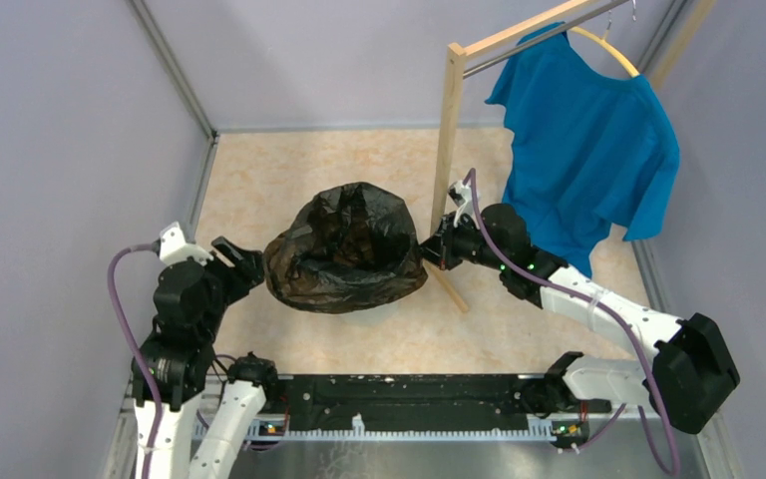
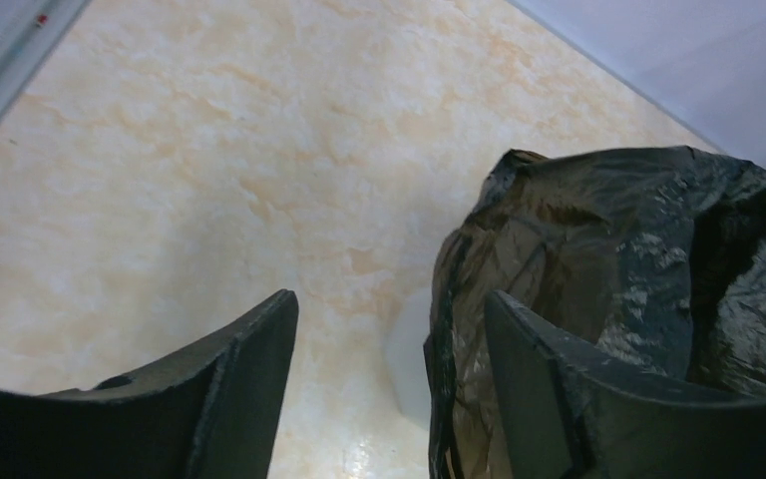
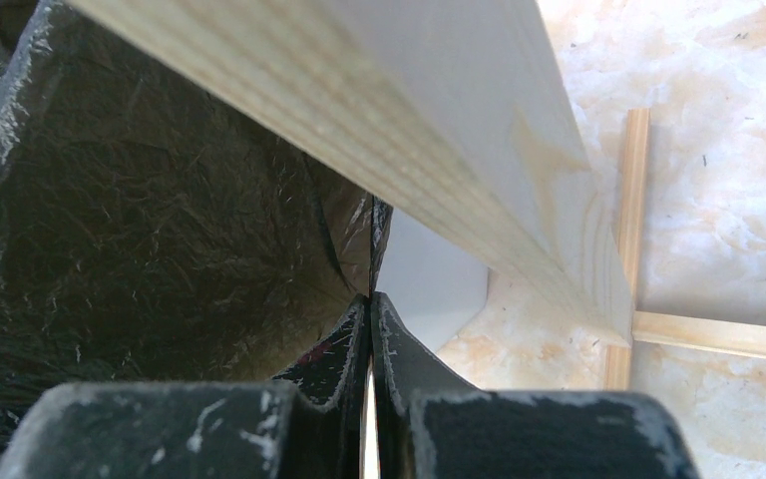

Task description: Put the trash bags into the trash bin

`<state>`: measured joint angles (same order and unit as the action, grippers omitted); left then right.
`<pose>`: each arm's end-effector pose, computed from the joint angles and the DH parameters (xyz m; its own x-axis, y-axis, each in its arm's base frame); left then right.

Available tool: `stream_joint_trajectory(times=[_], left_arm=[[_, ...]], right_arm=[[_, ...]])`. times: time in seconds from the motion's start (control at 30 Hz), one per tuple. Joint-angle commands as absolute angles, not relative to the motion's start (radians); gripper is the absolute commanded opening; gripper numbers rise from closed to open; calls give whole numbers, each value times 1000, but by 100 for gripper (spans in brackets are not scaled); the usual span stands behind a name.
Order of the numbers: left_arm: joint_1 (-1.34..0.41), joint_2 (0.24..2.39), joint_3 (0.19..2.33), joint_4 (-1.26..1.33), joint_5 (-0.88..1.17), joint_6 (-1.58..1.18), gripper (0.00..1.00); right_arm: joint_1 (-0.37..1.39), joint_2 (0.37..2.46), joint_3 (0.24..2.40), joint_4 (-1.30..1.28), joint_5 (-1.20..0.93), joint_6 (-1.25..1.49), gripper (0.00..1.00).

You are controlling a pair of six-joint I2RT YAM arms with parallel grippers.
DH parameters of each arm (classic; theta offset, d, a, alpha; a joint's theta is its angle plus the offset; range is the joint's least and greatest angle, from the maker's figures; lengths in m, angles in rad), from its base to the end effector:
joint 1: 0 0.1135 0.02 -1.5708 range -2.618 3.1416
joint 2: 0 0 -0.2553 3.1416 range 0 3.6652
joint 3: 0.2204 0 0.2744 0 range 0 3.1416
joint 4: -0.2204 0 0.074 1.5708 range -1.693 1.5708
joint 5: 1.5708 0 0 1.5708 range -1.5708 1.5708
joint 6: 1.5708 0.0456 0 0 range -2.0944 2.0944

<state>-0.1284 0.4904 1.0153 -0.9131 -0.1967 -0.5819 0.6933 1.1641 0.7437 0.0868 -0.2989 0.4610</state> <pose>0.1066 -0.0048 0.3749 -0.2840 -0.5068 -0.8139 -0.2513 0.8586 -0.4469 0.2214 0.2014 0.2550 -0.5924 0.0605 -0.8033 -0.6266 0.5921 0.5067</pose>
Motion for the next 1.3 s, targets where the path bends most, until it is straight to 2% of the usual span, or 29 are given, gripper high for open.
stream_joint_trajectory(times=[0.0, 0.1, 0.23, 0.43, 0.53, 0.73, 0.83, 0.93, 1.07, 1.27], left_arm=[[-126, 427, 951, -868, -107, -675, 64], [-126, 431, 920, -868, -90, -685, 52], [-125, 443, 877, -845, -58, -684, 46], [-126, 420, 782, -751, 31, -687, 51], [-125, 421, 805, -800, -8, -686, 60], [-126, 407, 938, -905, -158, -619, 58], [-126, 409, 949, -910, -169, -611, 64], [-125, 414, 925, -876, -146, -630, 64], [-126, 433, 871, -815, -78, -650, 57], [-126, 423, 764, -778, -47, -669, 38]], right_arm=[[702, 1138, 759, 127, -327, 463, 0], [700, 1131, 767, 121, -331, 467, 0], [700, 1133, 778, 120, -333, 466, 0], [703, 1156, 785, 133, -349, 474, 0], [705, 1157, 787, 126, -349, 470, 0], [706, 1148, 781, 120, -343, 466, 0], [706, 1153, 782, 126, -348, 468, 0], [707, 1156, 784, 126, -351, 468, 0], [707, 1154, 785, 124, -351, 469, 0], [706, 1146, 780, 125, -351, 470, 0]])
